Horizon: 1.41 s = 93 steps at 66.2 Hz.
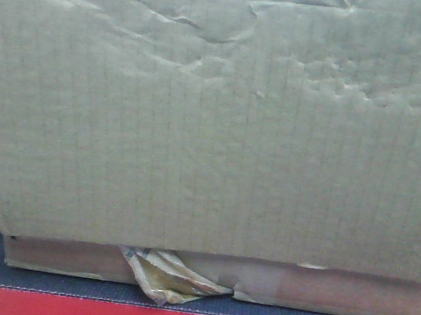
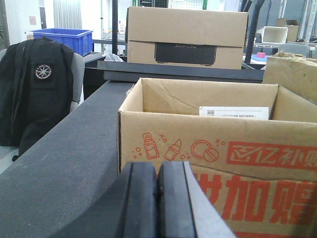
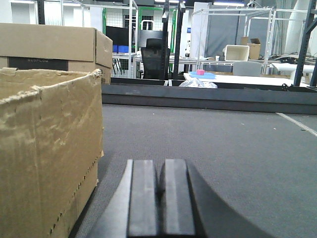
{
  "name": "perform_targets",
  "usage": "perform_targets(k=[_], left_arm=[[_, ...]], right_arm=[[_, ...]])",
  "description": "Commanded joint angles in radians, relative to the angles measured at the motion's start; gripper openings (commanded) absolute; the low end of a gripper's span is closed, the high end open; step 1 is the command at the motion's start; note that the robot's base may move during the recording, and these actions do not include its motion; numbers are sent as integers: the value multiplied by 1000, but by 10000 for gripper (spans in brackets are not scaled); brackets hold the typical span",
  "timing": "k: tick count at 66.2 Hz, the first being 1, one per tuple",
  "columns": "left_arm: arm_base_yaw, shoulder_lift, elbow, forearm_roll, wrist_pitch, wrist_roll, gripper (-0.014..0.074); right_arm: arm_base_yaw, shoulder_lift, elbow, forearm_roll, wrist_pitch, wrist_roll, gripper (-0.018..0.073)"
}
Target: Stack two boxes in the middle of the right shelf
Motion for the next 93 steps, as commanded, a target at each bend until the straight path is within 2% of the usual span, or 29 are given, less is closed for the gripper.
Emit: perform_targets(k=[1,34,38,44,55,69,72,77,80,86,93], left_arm=[[-5,-4,-1,3,-20,-1,-101],[-5,-4,-1,3,-45,-1,-101],[-5,-4,-1,-34,-69,-1,-101],[-5,-4,-39,-55,-31,-1,-101],[-5,16,-211,-55,164,-1,-101],[-5,234,-482,-51,555,1,-101],[-5,297,-538,-51,671,17,-101],[-5,408,-629,-51,844,91,-101],[-5,480,-687,-51,920,100,-101],[-5,591,-762,-51,939,100,-101],[-5,681,-803,-51,850,100,-101]], right_arm=[[-5,-3,0,6,-15,-1,-163],[-5,-3,0,6,-15,-1,-163],[-5,-3,0,6,-15,-1,-163],[-5,-3,0,6,-15,-1,-163],[-5,-3,0,6,-15,-1,-163],[-5,-3,0,6,-15,-1,-163],[-5,-3,0,6,-15,-1,-163],[-5,-3,0,6,-15,-1,-163],[-5,-3,0,6,-15,-1,-163],[-5,-3,0,6,-15,-1,-163],[-5,-3,0,6,-15,-1,-163]])
